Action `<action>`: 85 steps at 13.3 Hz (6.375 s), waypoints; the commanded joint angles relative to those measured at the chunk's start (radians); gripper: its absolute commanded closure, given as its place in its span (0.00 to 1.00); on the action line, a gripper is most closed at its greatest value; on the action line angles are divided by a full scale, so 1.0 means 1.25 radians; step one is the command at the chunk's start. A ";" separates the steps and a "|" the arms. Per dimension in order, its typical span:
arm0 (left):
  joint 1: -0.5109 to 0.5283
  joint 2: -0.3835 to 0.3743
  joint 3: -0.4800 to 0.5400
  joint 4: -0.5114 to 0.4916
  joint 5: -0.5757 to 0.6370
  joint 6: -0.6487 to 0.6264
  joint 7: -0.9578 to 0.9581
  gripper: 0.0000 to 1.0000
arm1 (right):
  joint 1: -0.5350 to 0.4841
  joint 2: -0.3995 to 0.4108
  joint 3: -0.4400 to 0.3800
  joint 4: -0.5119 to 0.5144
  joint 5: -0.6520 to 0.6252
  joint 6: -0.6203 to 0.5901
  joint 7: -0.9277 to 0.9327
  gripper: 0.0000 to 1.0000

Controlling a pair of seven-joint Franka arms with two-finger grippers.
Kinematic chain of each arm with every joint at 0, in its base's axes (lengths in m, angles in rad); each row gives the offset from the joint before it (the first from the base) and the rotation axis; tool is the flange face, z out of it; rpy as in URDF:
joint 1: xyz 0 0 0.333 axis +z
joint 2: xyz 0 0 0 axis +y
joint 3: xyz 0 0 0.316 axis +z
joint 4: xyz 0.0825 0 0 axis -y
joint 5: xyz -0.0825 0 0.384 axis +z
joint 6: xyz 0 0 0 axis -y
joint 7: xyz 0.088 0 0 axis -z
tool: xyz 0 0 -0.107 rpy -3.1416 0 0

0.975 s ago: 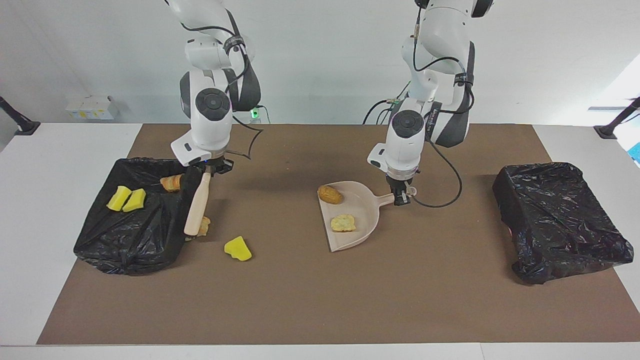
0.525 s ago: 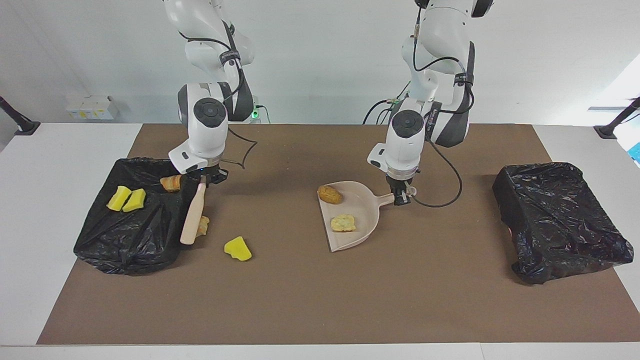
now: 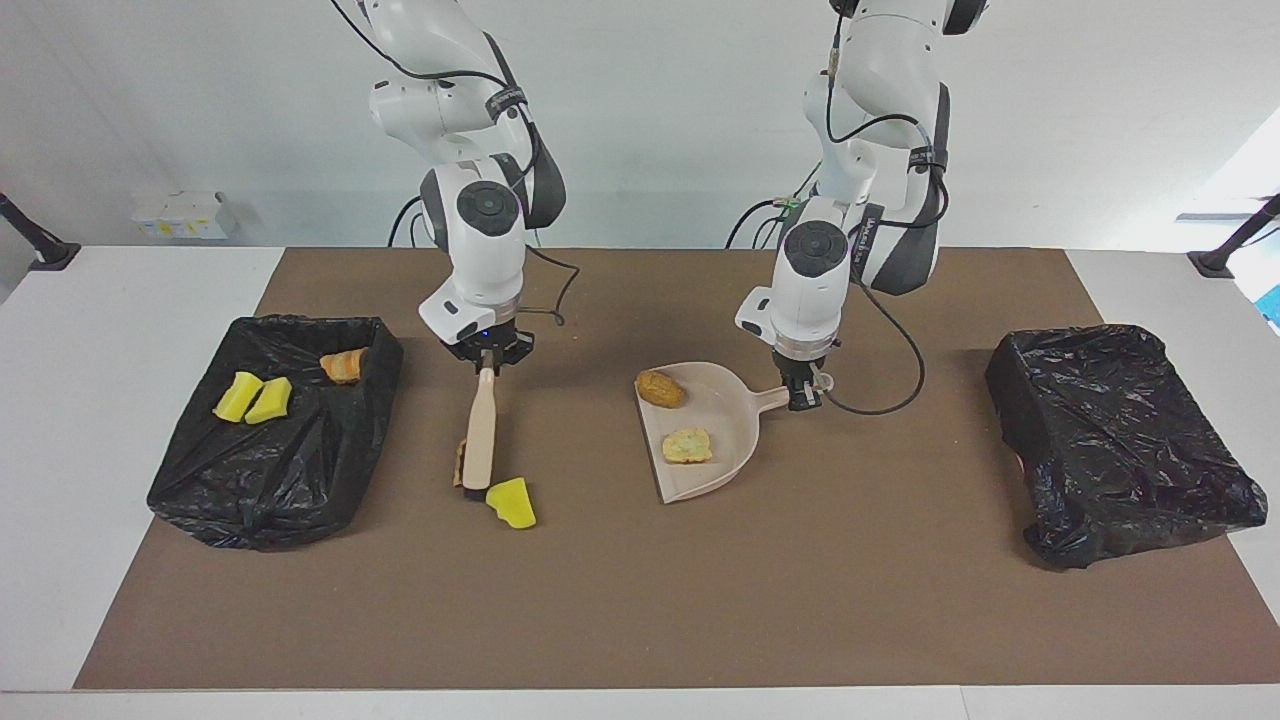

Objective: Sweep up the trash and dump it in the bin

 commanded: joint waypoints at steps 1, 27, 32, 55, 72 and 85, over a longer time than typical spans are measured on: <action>0.000 -0.030 0.001 -0.048 0.008 0.017 -0.009 1.00 | 0.047 0.045 0.003 0.075 0.097 0.003 -0.026 1.00; -0.039 -0.035 0.005 -0.011 0.062 -0.140 -0.196 1.00 | 0.095 0.182 0.019 0.218 0.106 -0.008 -0.182 1.00; -0.039 -0.035 0.005 -0.008 0.074 -0.140 -0.196 1.00 | 0.105 0.170 0.066 0.209 0.354 0.003 -0.161 1.00; -0.028 -0.034 0.003 -0.012 0.101 -0.102 -0.190 1.00 | 0.114 -0.048 0.067 -0.134 0.225 0.119 0.049 1.00; 0.034 -0.024 0.001 -0.015 0.101 -0.037 0.081 1.00 | 0.118 -0.019 0.074 -0.020 0.352 0.007 -0.039 1.00; 0.301 -0.034 0.000 0.141 0.085 -0.059 0.590 1.00 | 0.236 -0.114 0.085 -0.027 0.259 -0.100 0.157 1.00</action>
